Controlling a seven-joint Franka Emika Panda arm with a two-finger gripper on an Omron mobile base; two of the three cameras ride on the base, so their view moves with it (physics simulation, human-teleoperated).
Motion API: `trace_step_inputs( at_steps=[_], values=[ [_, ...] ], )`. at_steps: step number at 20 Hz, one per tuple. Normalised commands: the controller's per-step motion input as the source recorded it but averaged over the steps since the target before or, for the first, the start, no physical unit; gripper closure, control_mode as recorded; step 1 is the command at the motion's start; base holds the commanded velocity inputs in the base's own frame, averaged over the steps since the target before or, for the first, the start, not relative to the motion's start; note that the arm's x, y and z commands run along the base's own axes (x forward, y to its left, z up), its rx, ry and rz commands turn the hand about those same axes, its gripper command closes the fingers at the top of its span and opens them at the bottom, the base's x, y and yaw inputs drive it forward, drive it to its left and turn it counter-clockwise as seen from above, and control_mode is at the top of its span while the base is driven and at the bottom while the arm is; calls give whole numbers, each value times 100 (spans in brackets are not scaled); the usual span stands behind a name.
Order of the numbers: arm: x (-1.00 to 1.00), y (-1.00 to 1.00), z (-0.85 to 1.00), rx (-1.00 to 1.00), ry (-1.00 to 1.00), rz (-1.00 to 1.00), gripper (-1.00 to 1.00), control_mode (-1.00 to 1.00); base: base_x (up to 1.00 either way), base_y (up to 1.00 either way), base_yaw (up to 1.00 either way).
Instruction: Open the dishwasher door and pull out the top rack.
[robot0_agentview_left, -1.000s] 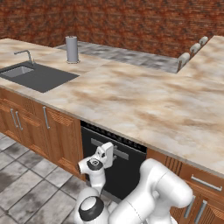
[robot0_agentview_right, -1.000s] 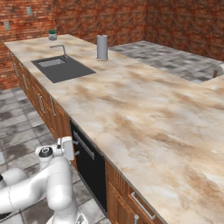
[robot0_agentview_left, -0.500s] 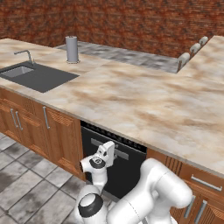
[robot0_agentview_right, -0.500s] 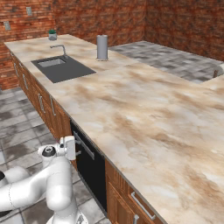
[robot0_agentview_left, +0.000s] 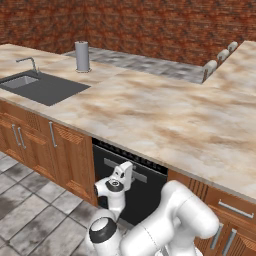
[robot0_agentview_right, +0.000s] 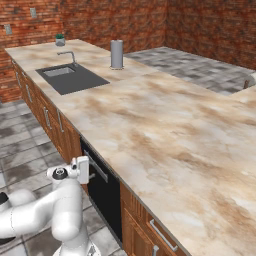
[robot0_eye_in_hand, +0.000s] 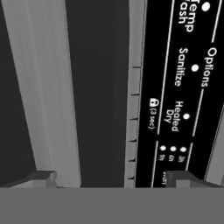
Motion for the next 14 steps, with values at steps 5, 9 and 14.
trace_step_inputs(
  at_steps=[5, 9, 14],
  values=[
    [20, 0, -29, -4, 0, 0, -100, -100, 0, 0, 0],
    [24, 0, -30, -4, 0, 0, -100, -100, 0, 0, 0],
    [27, 0, -30, -5, 0, 0, -100, -100, 0, 0, 0]
  ],
)
